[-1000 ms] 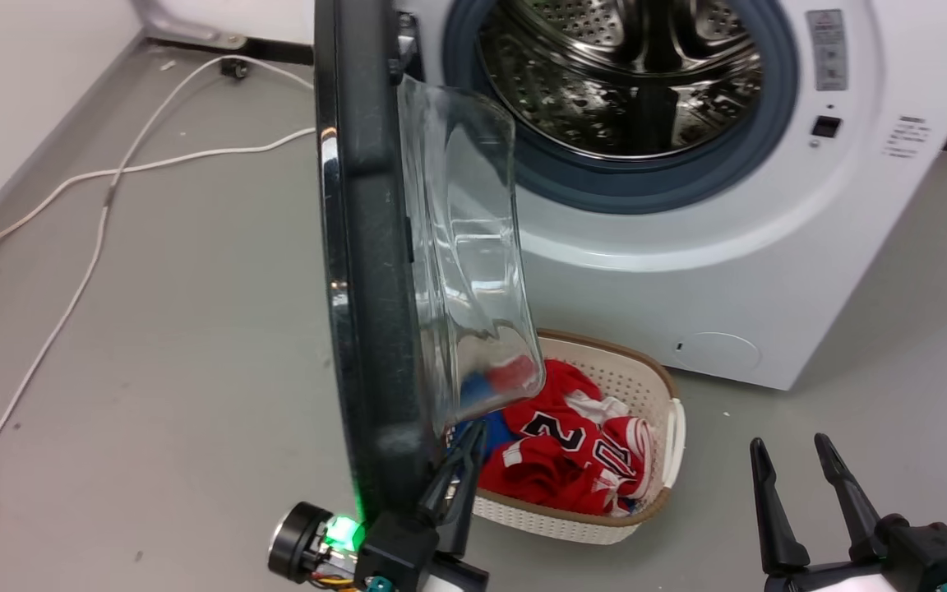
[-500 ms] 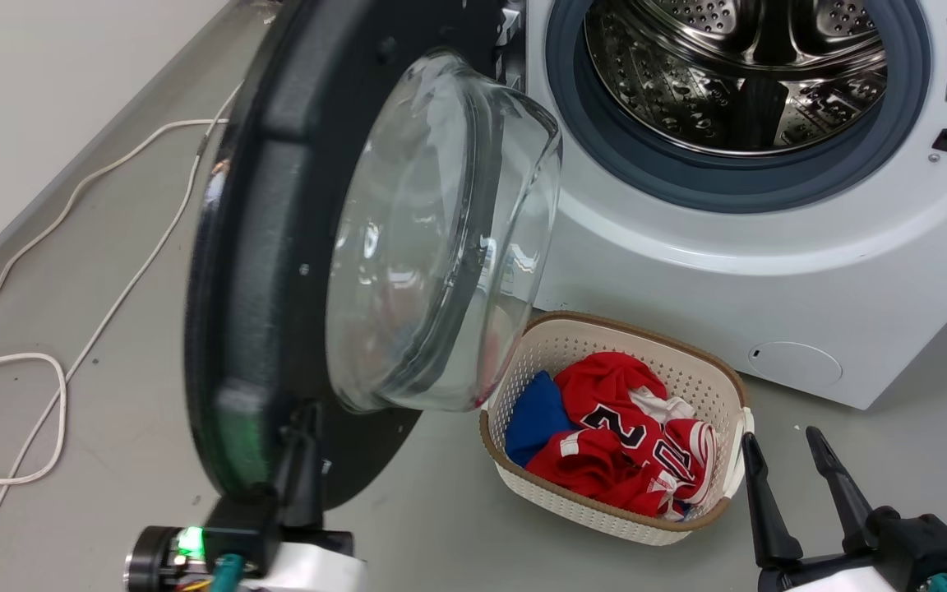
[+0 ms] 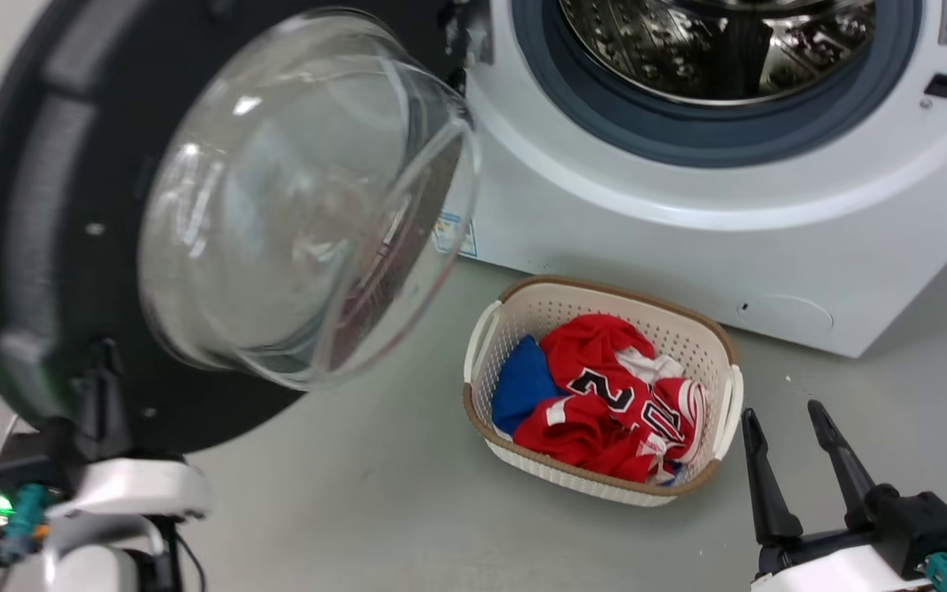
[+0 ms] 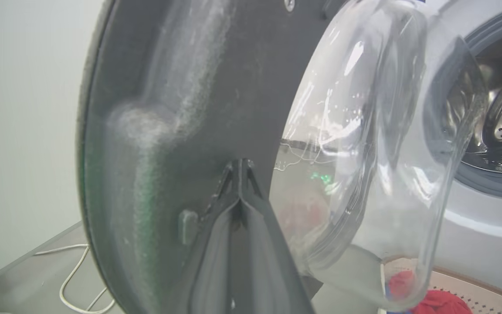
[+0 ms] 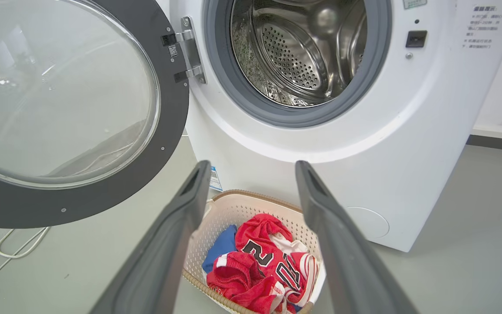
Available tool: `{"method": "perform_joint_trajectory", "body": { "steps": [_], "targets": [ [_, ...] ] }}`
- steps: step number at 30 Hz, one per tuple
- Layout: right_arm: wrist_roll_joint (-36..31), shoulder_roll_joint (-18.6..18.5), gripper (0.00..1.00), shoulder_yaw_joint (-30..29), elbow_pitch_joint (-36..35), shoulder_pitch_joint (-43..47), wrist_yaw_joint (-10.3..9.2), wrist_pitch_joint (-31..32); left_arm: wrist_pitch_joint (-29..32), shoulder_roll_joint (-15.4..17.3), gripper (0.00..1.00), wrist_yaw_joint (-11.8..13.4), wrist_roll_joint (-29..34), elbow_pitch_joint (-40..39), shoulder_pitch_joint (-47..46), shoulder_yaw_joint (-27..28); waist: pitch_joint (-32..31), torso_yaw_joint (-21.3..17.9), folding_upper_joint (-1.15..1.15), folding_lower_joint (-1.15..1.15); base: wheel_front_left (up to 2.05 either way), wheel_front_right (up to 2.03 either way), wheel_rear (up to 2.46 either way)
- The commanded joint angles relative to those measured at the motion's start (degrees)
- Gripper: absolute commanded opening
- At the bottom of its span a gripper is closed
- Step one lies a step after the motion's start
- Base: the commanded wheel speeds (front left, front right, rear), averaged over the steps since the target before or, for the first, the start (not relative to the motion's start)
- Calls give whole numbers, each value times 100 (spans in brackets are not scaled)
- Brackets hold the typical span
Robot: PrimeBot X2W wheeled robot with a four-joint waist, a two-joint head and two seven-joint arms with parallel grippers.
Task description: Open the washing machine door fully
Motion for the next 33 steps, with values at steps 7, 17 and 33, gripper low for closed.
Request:
{"method": "perform_joint_trajectory", "body": {
  "steps": [7, 17, 33],
  "targets": [
    [-107, 13, 100, -56, -33, -257, -1, -12, 14, 103, 0, -189, 15, 518, -585, 913, 400, -262, 0, 0, 0, 0, 0],
    [-233, 13, 100, -74, -95, -430, -1, -12, 13, 242, 0, -346, 130, 914, -1151, 1512, 693, -393, 0, 0, 0, 0, 0],
    [-326, 13, 100, -110, -140, -573, -1, -12, 14, 659, 0, -540, 317, 1741, -1812, 2272, 959, -678, 0, 0, 0, 0, 0]
  ]
}}
